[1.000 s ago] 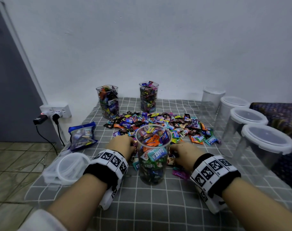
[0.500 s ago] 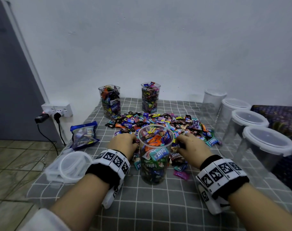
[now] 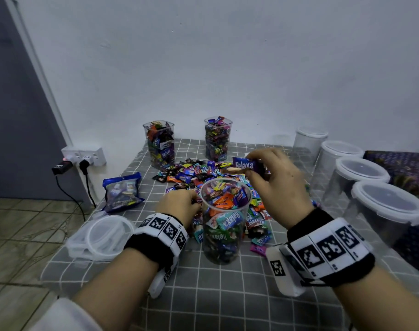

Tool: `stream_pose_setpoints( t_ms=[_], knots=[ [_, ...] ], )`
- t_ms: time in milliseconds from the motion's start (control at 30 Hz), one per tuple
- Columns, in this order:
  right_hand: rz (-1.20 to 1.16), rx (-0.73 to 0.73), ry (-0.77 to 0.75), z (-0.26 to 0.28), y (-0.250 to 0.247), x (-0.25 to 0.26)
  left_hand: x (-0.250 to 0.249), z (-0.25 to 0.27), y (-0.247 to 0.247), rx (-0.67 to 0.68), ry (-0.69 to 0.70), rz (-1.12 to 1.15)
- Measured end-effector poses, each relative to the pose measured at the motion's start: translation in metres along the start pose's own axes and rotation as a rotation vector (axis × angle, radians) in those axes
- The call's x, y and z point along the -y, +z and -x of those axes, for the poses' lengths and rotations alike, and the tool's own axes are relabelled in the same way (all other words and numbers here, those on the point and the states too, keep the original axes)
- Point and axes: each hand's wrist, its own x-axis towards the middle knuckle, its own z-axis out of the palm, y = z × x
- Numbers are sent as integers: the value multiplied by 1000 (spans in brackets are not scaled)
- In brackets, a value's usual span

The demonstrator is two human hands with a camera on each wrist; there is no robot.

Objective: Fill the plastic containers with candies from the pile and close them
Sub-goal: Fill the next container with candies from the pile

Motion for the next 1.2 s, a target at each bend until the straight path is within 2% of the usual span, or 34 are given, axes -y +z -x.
stream_pose_setpoints(
  t_ms=[333,567,667,767,900,1000,1100,1200],
  knots=[
    [-63,215,-58,10,11,15,-1,2,-1,-14,-9,13],
    [-126,291,31,17,12,16,-4,5,-5,-17,-35,51],
    [-272,398,233,25,16,13,-4,6,-7,-22,-35,146],
    [-396,406,348,33,22,7,1,7,-9,-78,-36,252],
    [-468,368,379,34,27,1,12,7,-20,-237,-70,548],
    [-486,362,377,36,30,0,9,10,-39,-345,-23,724],
    [-479,361,384,37,31,-1,-3,15,-62,-371,73,812],
    [-468,363,393,38,31,0,-19,22,-75,-322,179,823]
  ],
)
